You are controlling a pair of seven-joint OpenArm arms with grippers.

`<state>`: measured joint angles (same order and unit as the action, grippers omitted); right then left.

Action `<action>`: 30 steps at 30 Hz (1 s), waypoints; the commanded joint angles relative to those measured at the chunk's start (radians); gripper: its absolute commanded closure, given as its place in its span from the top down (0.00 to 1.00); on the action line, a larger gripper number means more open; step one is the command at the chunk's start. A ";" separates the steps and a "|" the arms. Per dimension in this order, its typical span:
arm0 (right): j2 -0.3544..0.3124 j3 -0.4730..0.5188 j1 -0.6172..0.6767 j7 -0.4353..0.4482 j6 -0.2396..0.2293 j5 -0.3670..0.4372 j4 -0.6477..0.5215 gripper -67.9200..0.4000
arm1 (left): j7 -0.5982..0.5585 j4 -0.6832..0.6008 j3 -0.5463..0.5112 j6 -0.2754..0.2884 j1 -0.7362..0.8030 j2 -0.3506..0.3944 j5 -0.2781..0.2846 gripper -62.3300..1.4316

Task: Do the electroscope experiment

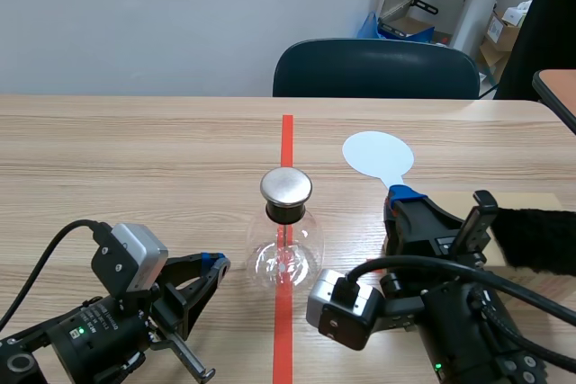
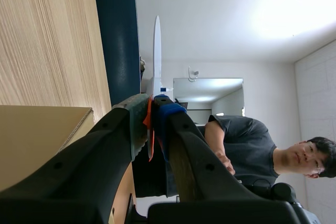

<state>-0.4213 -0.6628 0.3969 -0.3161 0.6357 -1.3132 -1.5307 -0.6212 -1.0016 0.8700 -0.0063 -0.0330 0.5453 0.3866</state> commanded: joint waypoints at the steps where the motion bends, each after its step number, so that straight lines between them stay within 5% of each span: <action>1: -0.003 0.007 -0.012 -0.007 0.014 -0.005 -0.014 0.02 | -0.014 -0.023 -0.006 0.001 -0.003 -0.010 -0.001 0.07; 13: -0.003 0.007 -0.012 0.018 0.014 -0.004 -0.014 0.02 | -0.014 -0.023 -0.006 0.001 -0.003 -0.010 -0.001 0.07; 30: -0.003 0.007 -0.012 0.302 0.014 -0.004 -0.014 0.02 | -0.014 -0.023 -0.006 0.001 -0.003 -0.010 -0.001 0.07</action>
<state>-0.4217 -0.6624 0.3969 -0.0185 0.6357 -1.3140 -1.5307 -0.6212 -1.0016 0.8700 -0.0063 -0.0330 0.5453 0.3866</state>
